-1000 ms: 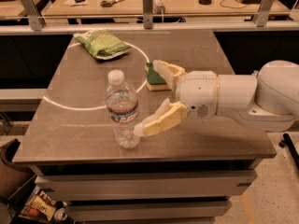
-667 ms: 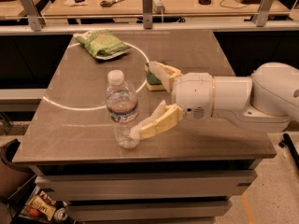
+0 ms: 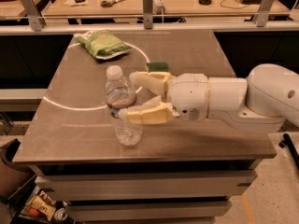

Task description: Knock water bottle over

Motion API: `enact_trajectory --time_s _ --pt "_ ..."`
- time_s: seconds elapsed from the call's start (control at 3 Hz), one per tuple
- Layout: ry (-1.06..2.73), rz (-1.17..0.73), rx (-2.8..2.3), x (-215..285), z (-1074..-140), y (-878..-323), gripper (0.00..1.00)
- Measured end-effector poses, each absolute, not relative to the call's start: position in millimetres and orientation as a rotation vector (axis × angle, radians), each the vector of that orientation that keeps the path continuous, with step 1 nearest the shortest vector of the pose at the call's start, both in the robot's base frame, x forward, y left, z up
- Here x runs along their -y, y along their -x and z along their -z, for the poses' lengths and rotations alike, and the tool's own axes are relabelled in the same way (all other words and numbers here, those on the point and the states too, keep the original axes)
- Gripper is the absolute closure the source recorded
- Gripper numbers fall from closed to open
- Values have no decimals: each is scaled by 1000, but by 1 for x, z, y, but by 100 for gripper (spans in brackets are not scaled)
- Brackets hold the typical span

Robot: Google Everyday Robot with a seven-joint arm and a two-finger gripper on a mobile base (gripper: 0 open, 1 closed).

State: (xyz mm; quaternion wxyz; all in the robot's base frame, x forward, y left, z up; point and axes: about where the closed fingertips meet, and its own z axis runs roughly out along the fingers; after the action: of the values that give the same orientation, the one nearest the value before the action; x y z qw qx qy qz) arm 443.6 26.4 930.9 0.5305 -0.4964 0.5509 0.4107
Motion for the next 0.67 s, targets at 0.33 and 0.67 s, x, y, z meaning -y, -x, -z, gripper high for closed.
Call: enact_trajectory --time_s 0.33,0.67 --pt "1190 -981 -1312 -29 -932 -442 61" --pt "1195 -981 -1309 -31 -933 -441 84"
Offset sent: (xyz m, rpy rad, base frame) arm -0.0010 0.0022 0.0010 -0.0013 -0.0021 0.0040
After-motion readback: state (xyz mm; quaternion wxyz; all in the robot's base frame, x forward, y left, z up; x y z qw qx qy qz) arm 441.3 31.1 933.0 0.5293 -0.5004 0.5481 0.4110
